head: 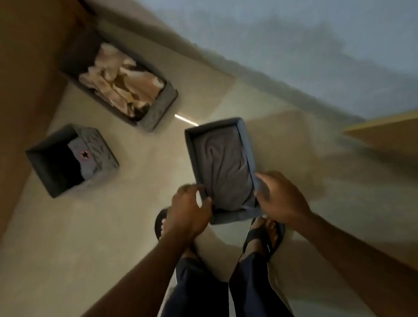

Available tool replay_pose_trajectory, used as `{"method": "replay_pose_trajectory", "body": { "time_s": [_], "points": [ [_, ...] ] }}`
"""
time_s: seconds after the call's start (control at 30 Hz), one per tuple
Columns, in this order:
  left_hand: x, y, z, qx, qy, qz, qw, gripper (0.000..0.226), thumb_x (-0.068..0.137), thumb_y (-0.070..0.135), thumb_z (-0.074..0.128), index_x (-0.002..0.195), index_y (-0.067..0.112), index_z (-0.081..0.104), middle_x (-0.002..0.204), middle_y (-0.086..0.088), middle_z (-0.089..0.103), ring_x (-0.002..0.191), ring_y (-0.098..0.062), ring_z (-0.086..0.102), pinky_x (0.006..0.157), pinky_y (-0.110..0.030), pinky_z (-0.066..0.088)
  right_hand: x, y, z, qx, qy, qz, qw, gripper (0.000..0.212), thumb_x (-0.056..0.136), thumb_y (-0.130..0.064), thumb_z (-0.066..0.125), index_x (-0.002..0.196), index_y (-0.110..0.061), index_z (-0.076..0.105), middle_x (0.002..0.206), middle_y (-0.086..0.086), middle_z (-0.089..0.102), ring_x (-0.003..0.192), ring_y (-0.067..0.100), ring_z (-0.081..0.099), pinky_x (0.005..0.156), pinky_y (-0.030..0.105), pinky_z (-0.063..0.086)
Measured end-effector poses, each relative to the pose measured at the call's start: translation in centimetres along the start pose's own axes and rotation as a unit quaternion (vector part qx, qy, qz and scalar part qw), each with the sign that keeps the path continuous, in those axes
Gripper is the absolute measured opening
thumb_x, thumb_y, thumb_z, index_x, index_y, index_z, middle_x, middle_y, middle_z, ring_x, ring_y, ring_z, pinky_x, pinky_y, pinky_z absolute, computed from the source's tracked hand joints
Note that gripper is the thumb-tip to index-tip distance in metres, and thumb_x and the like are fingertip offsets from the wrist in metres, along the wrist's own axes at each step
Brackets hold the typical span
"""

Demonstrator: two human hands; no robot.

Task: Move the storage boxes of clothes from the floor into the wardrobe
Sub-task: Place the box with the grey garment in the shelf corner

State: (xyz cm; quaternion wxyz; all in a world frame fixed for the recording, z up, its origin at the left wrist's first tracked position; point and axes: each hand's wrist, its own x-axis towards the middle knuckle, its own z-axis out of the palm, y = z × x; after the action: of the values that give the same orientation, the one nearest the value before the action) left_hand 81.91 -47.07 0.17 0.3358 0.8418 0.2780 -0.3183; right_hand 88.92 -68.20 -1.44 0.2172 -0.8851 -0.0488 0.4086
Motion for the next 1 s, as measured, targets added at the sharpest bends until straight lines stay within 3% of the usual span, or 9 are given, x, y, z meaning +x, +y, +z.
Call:
{"method": "replay_pose_trajectory", "body": {
  "time_s": [0.07, 0.17, 0.3, 0.37, 0.43, 0.57, 0.7, 0.87, 1.0],
  "points": [
    [3.3, -0.7, 1.4, 0.013, -0.009, -0.004, 1.0, 0.049, 0.089, 0.039, 0.058, 0.134, 0.022, 0.051, 0.141, -0.01, 0.047, 0.128, -0.031, 0.046, 0.104, -0.047, 0.043, 2.8, 1.1, 1.6, -0.015, -0.001, -0.005, 1.0, 0.054, 0.093, -0.035, 0.05, 0.144, -0.021, 0.042, 0.148, 0.012, 0.04, 0.135, 0.032, 0.039, 0.105, 0.048, 0.041],
    [7.7, -1.3, 3.6, -0.006, -0.042, -0.017, 0.999, 0.046, 0.088, 0.038, 0.059, 0.127, 0.015, 0.055, 0.128, -0.013, 0.056, 0.117, -0.033, 0.055, 0.092, -0.038, 0.047, 6.8, 2.8, 3.6, -0.026, -0.007, -0.001, 1.0, 0.055, 0.09, -0.036, 0.049, 0.142, -0.019, 0.044, 0.147, 0.016, 0.039, 0.133, 0.037, 0.039, 0.103, 0.051, 0.042],
    [10.3, -0.9, 4.8, -0.03, -0.047, -0.053, 0.997, 0.045, 0.089, 0.038, 0.059, 0.125, 0.011, 0.056, 0.123, -0.013, 0.062, 0.109, -0.032, 0.059, 0.087, -0.037, 0.05, 10.0, 3.5, 4.5, -0.009, -0.039, -0.001, 0.999, 0.034, 0.092, -0.029, 0.045, 0.111, -0.003, 0.056, 0.105, 0.02, 0.06, 0.096, 0.037, 0.06, 0.081, 0.041, 0.052],
    [9.8, -0.4, 4.5, -0.032, -0.035, -0.051, 0.998, 0.047, 0.088, 0.037, 0.061, 0.127, 0.011, 0.055, 0.124, -0.013, 0.062, 0.109, -0.032, 0.06, 0.087, -0.037, 0.05, 10.0, 3.3, 4.1, 0.001, -0.021, -0.004, 1.0, 0.033, 0.096, -0.023, 0.041, 0.116, -0.003, 0.058, 0.105, 0.021, 0.064, 0.094, 0.036, 0.062, 0.081, 0.038, 0.051],
    [8.4, 0.4, 3.5, -0.035, -0.03, -0.044, 0.998, 0.048, 0.087, 0.034, 0.061, 0.13, 0.013, 0.054, 0.126, -0.012, 0.063, 0.11, -0.032, 0.06, 0.086, -0.035, 0.049, 9.0, 2.7, 2.9, 0.014, -0.003, -0.003, 1.0, 0.041, 0.098, -0.022, 0.04, 0.135, -0.008, 0.052, 0.121, 0.02, 0.063, 0.104, 0.036, 0.061, 0.087, 0.037, 0.05],
    [3.0, 3.6, -0.8, -0.044, -0.03, -0.021, 0.998, 0.056, 0.091, 0.029, 0.06, 0.142, 0.014, 0.042, 0.137, -0.011, 0.056, 0.119, -0.031, 0.056, 0.088, -0.029, 0.044, 3.9, 0.6, -1.1, 0.028, 0.022, -0.023, 0.999, 0.048, 0.099, -0.021, 0.044, 0.145, -0.009, 0.04, 0.13, 0.021, 0.059, 0.112, 0.038, 0.058, 0.093, 0.043, 0.05],
    [-5.9, 8.0, -6.4, -0.048, -0.039, -0.006, 0.998, 0.063, 0.09, 0.026, 0.061, 0.146, 0.015, 0.036, 0.141, -0.011, 0.052, 0.124, -0.031, 0.053, 0.098, -0.035, 0.044, -5.1, -2.6, -6.5, 0.032, 0.038, -0.029, 0.998, 0.049, 0.098, -0.019, 0.048, 0.144, -0.005, 0.041, 0.119, 0.023, 0.062, 0.104, 0.037, 0.061, 0.086, 0.042, 0.052],
    [-17.2, 13.1, -12.8, -0.053, -0.049, 0.023, 0.997, 0.059, 0.089, 0.022, 0.06, 0.143, 0.014, 0.041, 0.14, -0.011, 0.053, 0.123, -0.03, 0.054, 0.093, -0.028, 0.041, -17.7, -7.1, -13.5, 0.011, 0.037, -0.016, 0.999, 0.053, 0.094, -0.029, 0.047, 0.143, -0.008, 0.043, 0.128, 0.019, 0.06, 0.112, 0.037, 0.059, 0.091, 0.042, 0.051],
    [-25.3, 16.3, -17.8, -0.032, -0.071, 0.07, 0.994, 0.062, 0.091, 0.019, 0.06, 0.147, 0.013, 0.035, 0.144, -0.012, 0.049, 0.128, -0.03, 0.05, 0.095, -0.029, 0.041, -27.7, -10.6, -18.6, 0.026, 0.068, 0.012, 0.997, 0.049, 0.093, -0.031, 0.044, 0.138, -0.012, 0.048, 0.118, 0.016, 0.065, 0.104, 0.036, 0.063, 0.082, 0.038, 0.053]
  ]
}}
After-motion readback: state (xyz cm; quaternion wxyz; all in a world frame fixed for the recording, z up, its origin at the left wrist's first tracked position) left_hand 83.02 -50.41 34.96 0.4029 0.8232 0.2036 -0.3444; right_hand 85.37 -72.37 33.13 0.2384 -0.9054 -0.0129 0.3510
